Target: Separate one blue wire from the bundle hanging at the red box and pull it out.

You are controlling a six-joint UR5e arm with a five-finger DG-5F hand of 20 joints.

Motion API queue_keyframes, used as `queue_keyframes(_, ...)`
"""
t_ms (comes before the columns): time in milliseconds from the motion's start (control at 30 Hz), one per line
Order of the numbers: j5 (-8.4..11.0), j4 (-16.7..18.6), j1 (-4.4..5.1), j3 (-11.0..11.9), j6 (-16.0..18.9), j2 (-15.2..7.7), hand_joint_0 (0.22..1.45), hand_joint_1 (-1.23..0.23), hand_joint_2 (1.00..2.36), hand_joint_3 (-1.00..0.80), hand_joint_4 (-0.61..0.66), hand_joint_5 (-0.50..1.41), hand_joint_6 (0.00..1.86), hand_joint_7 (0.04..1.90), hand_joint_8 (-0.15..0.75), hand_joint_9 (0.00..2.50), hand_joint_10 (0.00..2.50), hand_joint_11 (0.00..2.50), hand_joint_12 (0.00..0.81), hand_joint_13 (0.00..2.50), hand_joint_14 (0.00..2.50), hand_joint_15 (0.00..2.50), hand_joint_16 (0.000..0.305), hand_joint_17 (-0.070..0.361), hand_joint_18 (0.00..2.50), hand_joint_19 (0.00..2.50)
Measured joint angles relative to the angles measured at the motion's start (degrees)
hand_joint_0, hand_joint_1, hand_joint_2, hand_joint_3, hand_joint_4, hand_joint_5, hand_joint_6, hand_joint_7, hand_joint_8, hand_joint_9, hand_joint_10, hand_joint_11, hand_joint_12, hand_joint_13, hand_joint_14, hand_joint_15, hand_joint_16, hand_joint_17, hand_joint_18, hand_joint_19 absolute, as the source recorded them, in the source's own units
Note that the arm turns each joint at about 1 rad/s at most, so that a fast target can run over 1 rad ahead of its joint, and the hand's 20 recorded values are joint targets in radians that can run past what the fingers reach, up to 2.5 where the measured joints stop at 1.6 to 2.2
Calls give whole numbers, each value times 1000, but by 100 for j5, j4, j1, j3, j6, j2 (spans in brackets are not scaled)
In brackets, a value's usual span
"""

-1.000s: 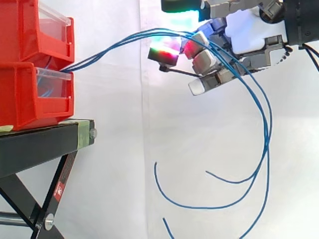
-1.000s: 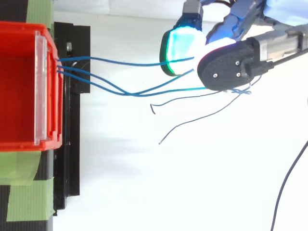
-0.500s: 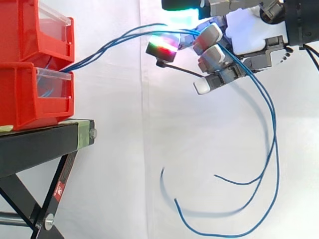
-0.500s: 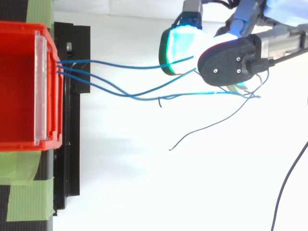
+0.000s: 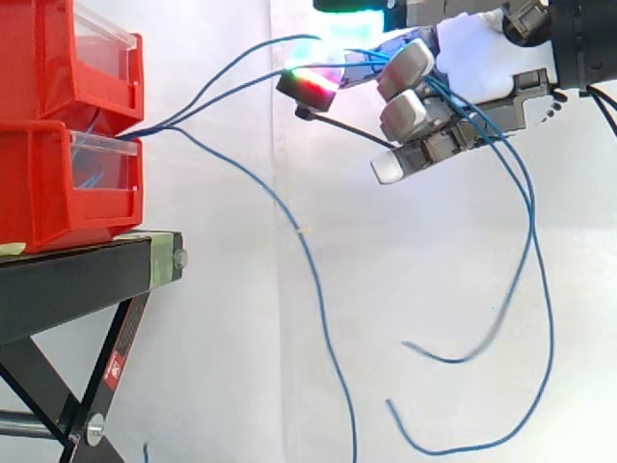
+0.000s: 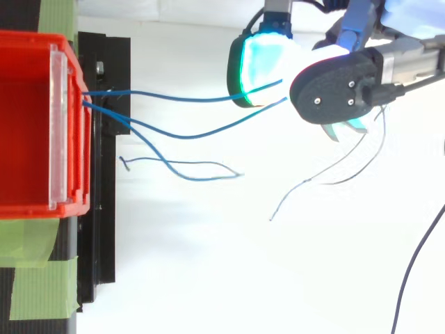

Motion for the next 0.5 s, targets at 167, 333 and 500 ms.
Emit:
queue_keyframes(167, 4, -1, 8, 0, -2, 0, 489, -694, 1426, -53, -163, -82, 869, 1123, 404, 1074, 14, 855, 572, 965, 15, 729, 69, 155, 845, 359)
queue_keyframes(333, 8, -1, 24, 0, -15, 0, 480, -695, 1444, -63, -170, -83, 868, 1120, 376, 837, 12, 656, 536, 648, 10, 484, 75, 168, 754, 325)
queue_keyframes(500, 9, -1, 46, -1, -31, 0, 476, -692, 1450, -66, -180, -84, 868, 1116, 364, 653, 9, 447, 528, 536, 9, 418, 75, 168, 728, 321)
